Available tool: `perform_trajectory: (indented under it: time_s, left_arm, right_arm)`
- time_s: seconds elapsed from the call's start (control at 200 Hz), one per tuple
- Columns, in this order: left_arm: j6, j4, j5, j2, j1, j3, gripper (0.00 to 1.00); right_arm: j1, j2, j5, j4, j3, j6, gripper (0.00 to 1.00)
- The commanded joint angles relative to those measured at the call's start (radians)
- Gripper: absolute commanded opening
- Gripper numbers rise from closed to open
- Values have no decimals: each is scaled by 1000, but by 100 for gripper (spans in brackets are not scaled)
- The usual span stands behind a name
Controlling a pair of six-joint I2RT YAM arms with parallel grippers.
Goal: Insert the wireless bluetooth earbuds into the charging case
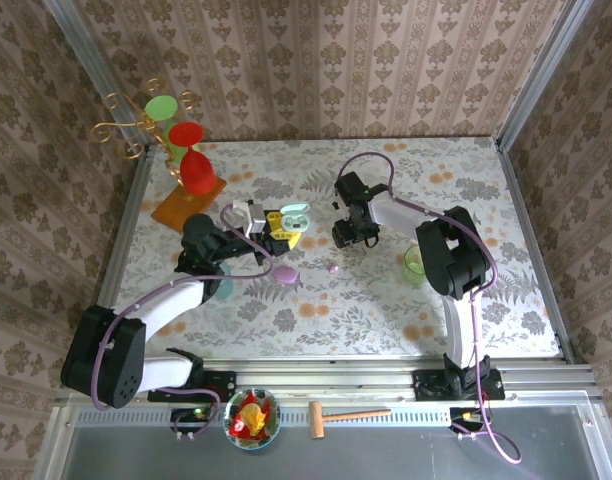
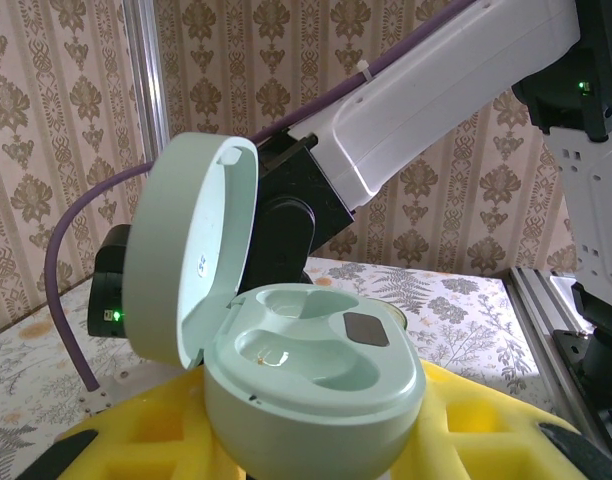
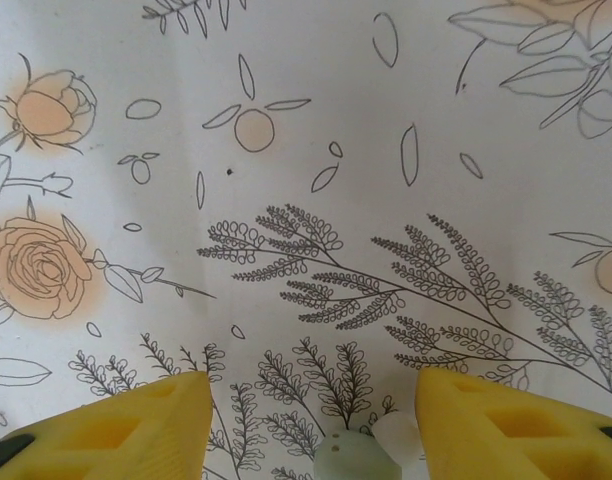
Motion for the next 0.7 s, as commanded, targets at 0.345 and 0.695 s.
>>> perform_trajectory:
  time_s: [0.345,0.695]
  left_arm:
    - [-10,35,11,-20,8,-6,31]
    - [-8,35,13,-19,10,-1,31]
  right_arm:
    - [-4,-62,-28,-62,-58,28,52]
    - [7,-110,-53,-54,-64,36,50]
